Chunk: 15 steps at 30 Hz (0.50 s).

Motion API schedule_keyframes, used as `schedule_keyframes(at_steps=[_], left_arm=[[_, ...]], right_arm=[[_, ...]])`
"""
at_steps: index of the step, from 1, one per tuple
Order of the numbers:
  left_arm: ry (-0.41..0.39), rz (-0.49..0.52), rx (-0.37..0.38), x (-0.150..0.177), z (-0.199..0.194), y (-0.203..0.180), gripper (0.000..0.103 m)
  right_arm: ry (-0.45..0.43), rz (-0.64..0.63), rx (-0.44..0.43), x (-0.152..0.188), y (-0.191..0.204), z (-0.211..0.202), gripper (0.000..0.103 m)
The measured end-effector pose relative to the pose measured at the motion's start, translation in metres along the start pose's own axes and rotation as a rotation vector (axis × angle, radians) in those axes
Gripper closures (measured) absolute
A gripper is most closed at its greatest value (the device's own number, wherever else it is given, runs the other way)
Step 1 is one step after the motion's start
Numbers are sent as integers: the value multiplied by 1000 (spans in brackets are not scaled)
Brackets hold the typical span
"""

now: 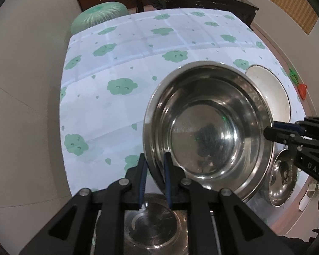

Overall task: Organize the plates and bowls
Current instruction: 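Lift and carry both held steel bowls by their rims across the table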

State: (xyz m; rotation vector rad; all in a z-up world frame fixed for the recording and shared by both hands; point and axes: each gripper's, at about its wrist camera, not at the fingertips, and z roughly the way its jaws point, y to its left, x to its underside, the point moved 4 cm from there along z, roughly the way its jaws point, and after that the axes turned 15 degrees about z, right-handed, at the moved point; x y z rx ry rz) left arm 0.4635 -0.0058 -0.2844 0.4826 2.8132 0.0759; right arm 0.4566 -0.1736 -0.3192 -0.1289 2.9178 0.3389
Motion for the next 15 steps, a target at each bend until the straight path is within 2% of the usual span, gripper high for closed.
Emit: schedule_keyframes(at_steps=[15], left_arm=[[-10,-68,-38,22,-19,9,91]], right_arm=[[-4,-69,-31,6,22,-9,87]])
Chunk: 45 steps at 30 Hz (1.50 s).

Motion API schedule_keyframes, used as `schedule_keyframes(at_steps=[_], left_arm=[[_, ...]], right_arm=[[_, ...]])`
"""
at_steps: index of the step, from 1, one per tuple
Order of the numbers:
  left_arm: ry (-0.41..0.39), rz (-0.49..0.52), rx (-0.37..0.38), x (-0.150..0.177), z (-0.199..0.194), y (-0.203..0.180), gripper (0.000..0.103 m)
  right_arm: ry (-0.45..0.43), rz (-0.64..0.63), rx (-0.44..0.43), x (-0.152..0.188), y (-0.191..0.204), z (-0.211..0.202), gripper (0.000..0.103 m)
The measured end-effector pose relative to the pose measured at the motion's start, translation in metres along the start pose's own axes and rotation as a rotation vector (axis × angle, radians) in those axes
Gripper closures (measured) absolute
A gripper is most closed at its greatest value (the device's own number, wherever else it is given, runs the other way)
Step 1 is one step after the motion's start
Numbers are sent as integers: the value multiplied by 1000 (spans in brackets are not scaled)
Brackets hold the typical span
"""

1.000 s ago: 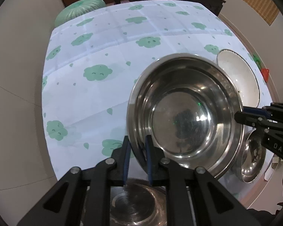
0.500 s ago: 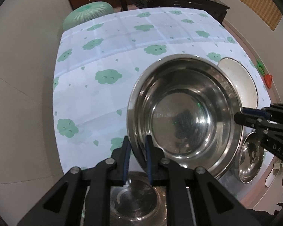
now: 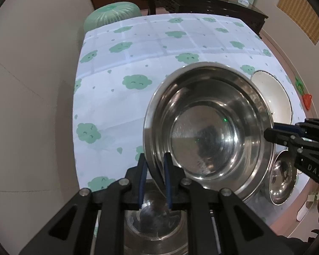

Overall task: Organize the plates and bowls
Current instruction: 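Lift and carry both held steel bowls by their rims across the table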

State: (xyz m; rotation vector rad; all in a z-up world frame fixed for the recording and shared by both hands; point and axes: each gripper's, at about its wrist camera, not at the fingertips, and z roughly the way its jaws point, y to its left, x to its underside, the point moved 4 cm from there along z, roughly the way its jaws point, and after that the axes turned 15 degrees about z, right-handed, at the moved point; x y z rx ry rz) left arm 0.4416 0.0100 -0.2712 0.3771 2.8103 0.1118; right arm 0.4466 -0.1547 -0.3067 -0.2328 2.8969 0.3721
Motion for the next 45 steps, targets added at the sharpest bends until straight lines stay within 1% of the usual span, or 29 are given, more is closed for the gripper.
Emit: schedule_keyframes(at_steps=[15,24,45], left_arm=[[2,-69,-34,21,-13,7,91],[12,-121,-53,46,-19,11,91],[19,-213,-93,92,-39,20,91]], right_arm=[[7,-75,-24,9,18,-10,87],[27,-130,-42,22,32,-10,87],[39,-236,-75,44,64,-16,86]])
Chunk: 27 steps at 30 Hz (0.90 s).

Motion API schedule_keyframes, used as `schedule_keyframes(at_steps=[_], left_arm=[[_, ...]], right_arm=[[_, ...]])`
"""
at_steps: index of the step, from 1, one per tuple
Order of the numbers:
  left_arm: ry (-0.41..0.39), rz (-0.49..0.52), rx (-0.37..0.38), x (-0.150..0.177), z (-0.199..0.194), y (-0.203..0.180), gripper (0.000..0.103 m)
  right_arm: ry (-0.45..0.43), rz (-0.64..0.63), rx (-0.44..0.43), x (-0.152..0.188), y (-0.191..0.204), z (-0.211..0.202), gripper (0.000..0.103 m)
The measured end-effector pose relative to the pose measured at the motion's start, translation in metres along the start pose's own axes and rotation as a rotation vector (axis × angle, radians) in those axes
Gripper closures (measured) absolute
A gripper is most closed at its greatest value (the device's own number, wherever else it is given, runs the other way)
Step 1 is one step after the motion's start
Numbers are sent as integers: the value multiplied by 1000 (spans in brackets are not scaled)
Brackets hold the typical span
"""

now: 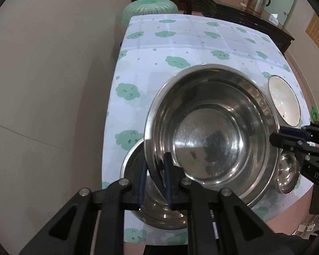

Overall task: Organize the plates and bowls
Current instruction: 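Lift and carry both held steel bowls by their rims across the table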

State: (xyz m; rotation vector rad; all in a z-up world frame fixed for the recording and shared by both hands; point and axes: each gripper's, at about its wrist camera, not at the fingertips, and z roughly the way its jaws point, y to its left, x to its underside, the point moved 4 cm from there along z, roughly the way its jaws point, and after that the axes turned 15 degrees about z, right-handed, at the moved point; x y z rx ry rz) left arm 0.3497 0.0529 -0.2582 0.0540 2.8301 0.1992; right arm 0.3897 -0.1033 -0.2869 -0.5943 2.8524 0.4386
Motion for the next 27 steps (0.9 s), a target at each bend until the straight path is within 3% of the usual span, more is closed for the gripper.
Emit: schedule_keyframes(at_steps=[27], left_arm=[[44,-96,-25,51,4,23,91]], right_arm=[[53,-96,-33,18,40,15,86]])
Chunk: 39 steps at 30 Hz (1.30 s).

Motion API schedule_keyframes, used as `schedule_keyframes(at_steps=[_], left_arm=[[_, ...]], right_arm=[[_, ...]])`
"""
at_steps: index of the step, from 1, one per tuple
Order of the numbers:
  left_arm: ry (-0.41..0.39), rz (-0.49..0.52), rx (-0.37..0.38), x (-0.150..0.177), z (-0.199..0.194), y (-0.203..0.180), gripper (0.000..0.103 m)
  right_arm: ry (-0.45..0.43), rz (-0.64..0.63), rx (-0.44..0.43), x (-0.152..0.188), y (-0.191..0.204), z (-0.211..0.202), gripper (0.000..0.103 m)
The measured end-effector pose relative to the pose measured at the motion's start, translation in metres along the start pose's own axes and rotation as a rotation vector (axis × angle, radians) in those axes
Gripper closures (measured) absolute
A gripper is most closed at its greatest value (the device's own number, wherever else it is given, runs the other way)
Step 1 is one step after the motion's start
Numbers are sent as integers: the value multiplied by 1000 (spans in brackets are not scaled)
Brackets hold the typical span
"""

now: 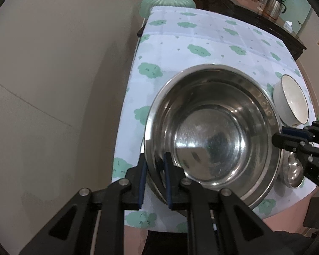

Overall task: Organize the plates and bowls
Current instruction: 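Lift and carry both held steel bowls by their rims across the table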

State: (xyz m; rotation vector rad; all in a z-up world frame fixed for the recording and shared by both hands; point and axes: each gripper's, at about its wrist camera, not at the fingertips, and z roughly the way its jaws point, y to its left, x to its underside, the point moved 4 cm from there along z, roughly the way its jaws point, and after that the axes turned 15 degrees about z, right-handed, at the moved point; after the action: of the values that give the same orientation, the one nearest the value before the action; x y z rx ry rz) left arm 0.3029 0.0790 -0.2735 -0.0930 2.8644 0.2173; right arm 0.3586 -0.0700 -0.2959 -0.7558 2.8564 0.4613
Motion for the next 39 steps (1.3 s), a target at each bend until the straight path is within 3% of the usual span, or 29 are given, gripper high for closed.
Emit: schedule_keyframes(at_steps=[13,39], left_arm=[[43,-39,-7,19,13,10,91],[120,-33,21,25,51,7,90]], right_arm=[[58,-34,-22,7,11,21,86],[145,-22,-15,9,5,56,86]])
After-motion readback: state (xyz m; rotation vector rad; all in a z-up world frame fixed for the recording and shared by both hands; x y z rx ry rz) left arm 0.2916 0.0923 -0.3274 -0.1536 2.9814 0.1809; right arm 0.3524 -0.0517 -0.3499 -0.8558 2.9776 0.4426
